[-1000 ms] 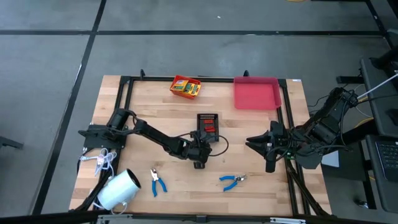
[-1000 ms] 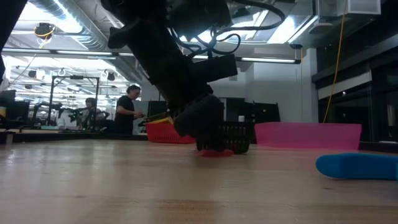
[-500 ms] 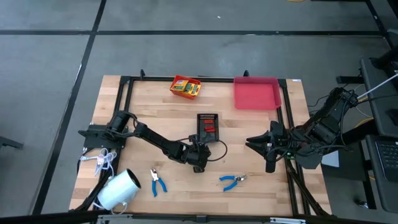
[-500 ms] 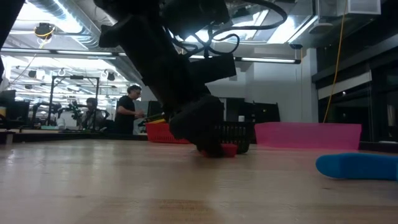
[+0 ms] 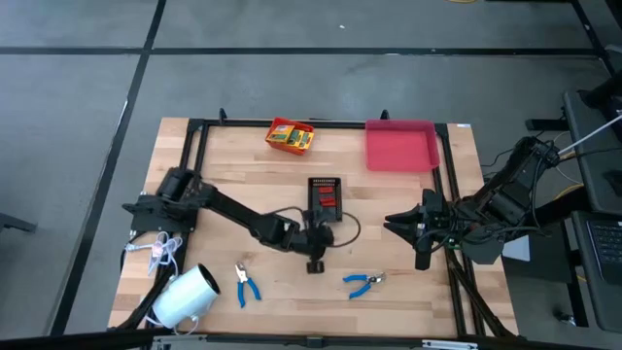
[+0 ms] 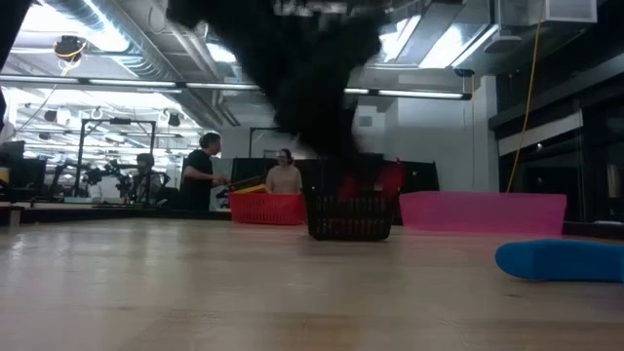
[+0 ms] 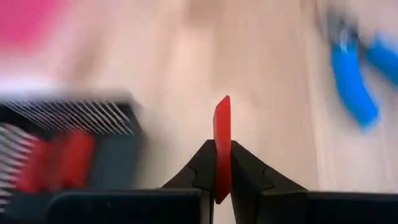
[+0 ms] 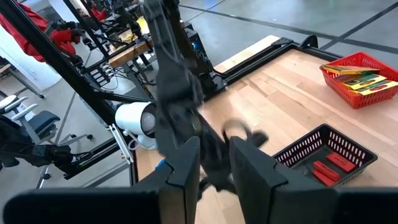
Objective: Pick & Place School Supplies
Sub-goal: Put the red eraser into the black bin
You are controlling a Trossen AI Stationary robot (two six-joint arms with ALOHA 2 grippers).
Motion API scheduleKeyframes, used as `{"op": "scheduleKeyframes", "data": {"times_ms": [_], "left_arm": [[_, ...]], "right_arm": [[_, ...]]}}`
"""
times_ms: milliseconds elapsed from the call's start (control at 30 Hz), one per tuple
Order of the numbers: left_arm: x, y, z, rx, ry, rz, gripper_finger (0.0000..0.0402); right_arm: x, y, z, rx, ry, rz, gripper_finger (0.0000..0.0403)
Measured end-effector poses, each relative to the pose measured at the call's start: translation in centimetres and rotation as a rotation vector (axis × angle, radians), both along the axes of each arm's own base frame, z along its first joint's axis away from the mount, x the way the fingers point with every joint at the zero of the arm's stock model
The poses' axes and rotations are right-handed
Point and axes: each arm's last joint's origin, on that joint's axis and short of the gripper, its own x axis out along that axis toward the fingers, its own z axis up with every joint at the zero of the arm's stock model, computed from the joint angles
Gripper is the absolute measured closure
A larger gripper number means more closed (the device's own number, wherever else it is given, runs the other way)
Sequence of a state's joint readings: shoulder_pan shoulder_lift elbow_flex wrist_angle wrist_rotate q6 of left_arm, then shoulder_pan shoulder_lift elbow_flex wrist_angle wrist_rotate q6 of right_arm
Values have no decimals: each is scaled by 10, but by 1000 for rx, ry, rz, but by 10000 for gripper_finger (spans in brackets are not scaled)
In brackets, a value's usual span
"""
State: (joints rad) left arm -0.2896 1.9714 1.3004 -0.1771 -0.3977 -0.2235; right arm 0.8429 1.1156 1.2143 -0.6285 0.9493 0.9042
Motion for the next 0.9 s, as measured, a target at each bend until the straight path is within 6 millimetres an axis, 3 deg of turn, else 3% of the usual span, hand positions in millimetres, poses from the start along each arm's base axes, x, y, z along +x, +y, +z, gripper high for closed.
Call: {"op": "scheduleKeyframes", "data": {"times_ms": [100,233,367,567,700,900], "left_arm": [[1,12,20,79,-55,54,385],[4,49,25,69,-18,78,385],[9,92,11,4,59,13,385],[-5,137,-8,-85,144,60,381],[-1,147,-5,-246,77,-9,319],[-2,148,-5,-217,77,47,222]], "right_arm": [[0,0,0,-4,1,1,312],[0,0,0,-17,-1,-3,312],[0,0,0,-24,-1,-4,312],[0,0,1,-6,-9,-7,312],[0,0,1,-7,-9,-7,312],[0,0,1,-9,-10,-11,311]]}}
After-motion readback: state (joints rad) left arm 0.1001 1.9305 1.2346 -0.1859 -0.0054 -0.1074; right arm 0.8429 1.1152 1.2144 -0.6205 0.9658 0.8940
